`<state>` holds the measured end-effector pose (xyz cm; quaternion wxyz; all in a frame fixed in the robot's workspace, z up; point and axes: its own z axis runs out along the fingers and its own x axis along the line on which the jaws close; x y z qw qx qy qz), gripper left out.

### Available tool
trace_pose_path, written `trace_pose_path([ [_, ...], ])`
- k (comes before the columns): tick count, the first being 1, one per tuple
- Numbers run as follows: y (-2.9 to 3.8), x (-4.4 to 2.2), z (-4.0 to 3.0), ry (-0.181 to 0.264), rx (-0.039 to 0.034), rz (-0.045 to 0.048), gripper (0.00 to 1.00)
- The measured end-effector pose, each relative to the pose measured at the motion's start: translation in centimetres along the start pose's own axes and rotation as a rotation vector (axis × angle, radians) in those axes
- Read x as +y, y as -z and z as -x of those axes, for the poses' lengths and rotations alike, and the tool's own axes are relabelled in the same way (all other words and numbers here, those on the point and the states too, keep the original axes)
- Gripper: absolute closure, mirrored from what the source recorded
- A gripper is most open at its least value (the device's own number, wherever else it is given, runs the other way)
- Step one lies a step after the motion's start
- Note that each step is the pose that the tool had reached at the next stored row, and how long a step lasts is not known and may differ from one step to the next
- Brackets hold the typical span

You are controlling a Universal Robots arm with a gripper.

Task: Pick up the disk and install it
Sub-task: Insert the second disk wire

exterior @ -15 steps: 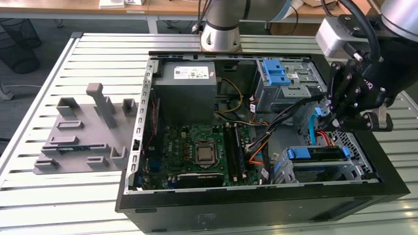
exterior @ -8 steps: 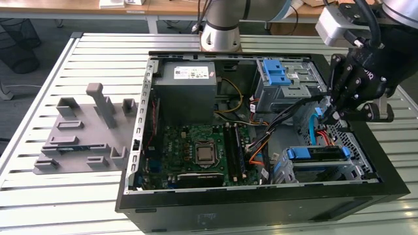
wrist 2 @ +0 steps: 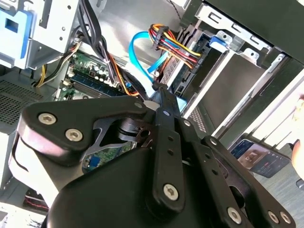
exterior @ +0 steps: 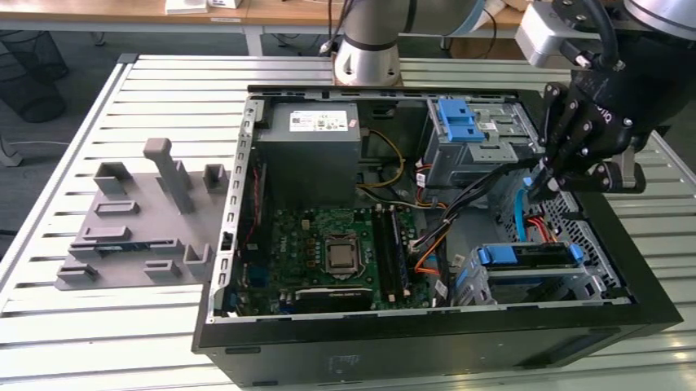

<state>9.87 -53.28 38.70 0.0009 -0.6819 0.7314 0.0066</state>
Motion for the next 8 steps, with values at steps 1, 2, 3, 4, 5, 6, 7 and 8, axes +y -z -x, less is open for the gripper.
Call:
trace_pose_path([
  [1, 0.07, 0.05, 0.08, 0.0, -0.0002, -0.0015, 0.89],
  [2, 0.09, 0.12, 0.14, 0.0, -0.0002, -0.0034, 0.89],
  [3, 0.09, 0.2, 0.18, 0.0, -0.0003, -0.006, 0.89],
  [4, 0.09, 0.31, 0.2, 0.0, -0.0002, -0.0094, 0.89],
  [5, 0.08, 0.44, 0.23, 0.0, -0.0005, -0.0127, 0.89],
  [6, 0.09, 0.57, 0.27, 0.0, -0.0006, -0.0159, 0.89],
  [7, 0.1, 0.68, 0.31, 0.0, -0.0007, -0.0195, 0.89],
  [8, 0.1, 0.76, 0.35, 0.0, -0.0007, -0.0231, 0.89],
])
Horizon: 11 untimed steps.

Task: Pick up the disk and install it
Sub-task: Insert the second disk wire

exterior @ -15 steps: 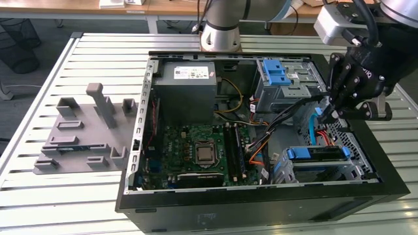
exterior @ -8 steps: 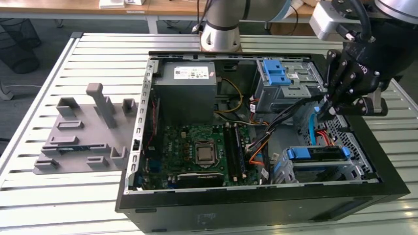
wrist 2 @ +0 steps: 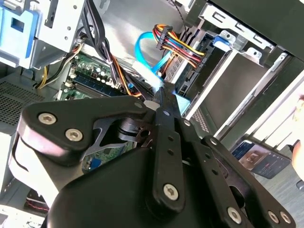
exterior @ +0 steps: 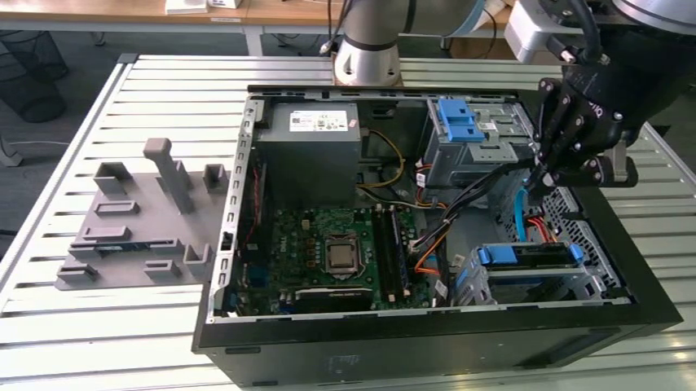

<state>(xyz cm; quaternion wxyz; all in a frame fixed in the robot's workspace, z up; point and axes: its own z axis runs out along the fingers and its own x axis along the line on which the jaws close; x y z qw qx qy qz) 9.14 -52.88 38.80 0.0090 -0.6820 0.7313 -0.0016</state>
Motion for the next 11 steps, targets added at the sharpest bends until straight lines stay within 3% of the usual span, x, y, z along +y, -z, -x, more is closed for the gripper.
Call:
trace_pose_path([
  [3, -0.01, 0.05, 0.06, 0.0, 0.0009, -0.0071, 0.89],
  [9, -0.01, 0.05, 0.08, 0.0, 0.0032, -0.0088, 0.89],
  [11, -0.02, 0.06, 0.1, 0.0, 0.0095, -0.0114, 0.89],
])
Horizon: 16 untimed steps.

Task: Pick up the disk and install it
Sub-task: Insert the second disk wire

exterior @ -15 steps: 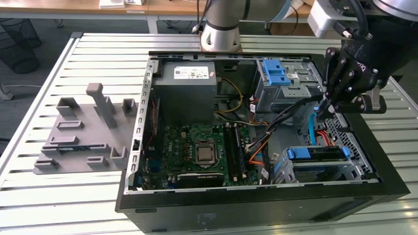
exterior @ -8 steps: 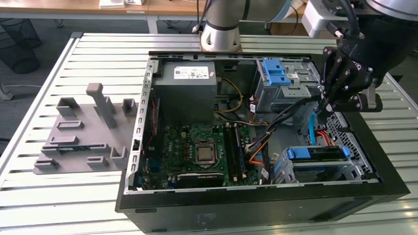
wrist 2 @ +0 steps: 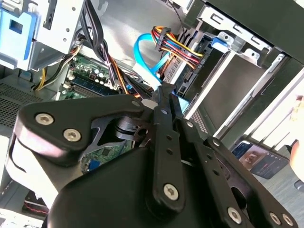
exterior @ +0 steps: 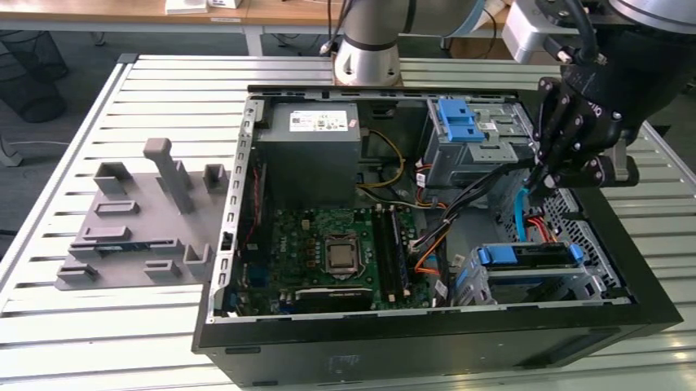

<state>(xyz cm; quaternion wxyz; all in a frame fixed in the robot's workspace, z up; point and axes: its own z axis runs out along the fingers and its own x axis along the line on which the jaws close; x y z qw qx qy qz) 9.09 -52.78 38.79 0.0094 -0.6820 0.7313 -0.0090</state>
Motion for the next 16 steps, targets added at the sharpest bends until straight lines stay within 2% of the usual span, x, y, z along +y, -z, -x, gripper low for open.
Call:
trace_pose_path([
  [1, -0.02, 0.0, 0.02, 0.0, 0.003, -0.0023, 0.82],
  [4, -0.11, 0.01, 0.11, 0.0, 0.0072, -0.0087, 0.82],
  [9, -0.28, 0.18, 0.22, 0.0, 0.0091, -0.0161, 0.82],
  [12, -0.52, 0.3, 0.21, 0.001, 0.0194, -0.0236, 0.82],
  [16, -0.56, 0.38, 0.21, 0.001, 0.026, -0.0302, 0.82],
])
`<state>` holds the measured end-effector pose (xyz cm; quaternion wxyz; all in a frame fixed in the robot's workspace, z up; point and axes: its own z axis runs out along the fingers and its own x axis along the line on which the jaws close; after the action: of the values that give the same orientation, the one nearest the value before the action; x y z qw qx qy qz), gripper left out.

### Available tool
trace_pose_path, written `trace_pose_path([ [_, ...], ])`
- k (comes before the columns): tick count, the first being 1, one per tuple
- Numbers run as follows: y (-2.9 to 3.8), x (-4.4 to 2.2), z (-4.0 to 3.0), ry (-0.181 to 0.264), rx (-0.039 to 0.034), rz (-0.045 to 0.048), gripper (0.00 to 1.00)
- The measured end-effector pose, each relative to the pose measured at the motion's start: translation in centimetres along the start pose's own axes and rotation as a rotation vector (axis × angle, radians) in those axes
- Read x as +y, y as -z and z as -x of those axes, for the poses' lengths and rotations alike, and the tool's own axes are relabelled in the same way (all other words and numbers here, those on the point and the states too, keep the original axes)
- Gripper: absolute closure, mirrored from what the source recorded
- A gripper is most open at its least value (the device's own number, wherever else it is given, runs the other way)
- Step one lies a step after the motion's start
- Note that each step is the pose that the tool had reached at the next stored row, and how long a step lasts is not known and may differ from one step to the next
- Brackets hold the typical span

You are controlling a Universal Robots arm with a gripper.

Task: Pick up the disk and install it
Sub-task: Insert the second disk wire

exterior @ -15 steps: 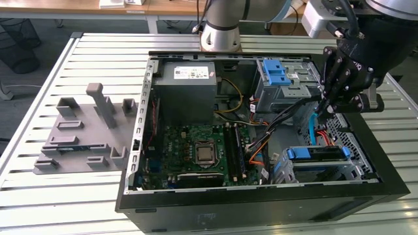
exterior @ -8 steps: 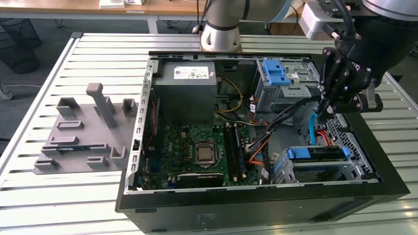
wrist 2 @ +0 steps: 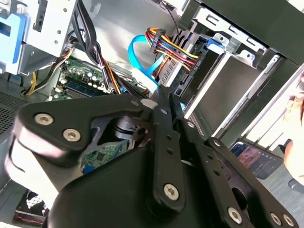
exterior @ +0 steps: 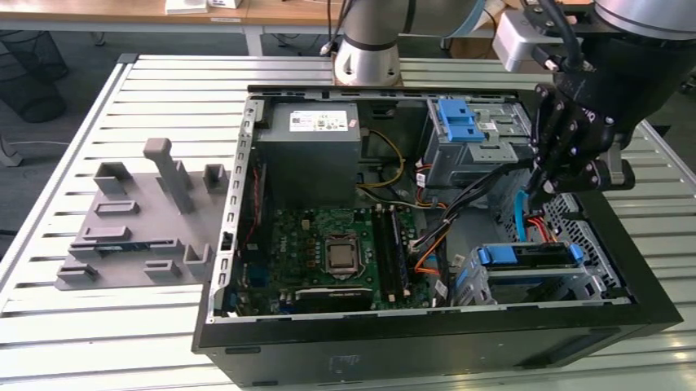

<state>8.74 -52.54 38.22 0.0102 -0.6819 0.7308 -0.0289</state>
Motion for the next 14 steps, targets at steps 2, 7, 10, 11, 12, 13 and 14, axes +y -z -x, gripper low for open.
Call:
trace_pose_path([
  [2, 0.02, 0.15, 0.0, 0.0, 0.0028, -0.003, 0.81],
  [7, 0.04, 0.56, 0.08, 0.0, 0.0049, -0.0068, 0.75],
  [10, 0.08, 0.65, 0.08, 0.0, 0.0048, -0.0069, 0.75],
  [11, 0.08, 0.65, 0.08, 0.0, 0.0048, -0.0069, 0.75],
  [12, 0.08, 0.65, 0.08, 0.0, 0.0048, -0.0069, 0.75],
  [13, 0.08, 0.66, 0.08, 0.0, 0.0049, -0.0069, 0.75],
  [14, 0.08, 0.67, 0.08, 0.0, 0.0049, -0.0069, 0.75],
])
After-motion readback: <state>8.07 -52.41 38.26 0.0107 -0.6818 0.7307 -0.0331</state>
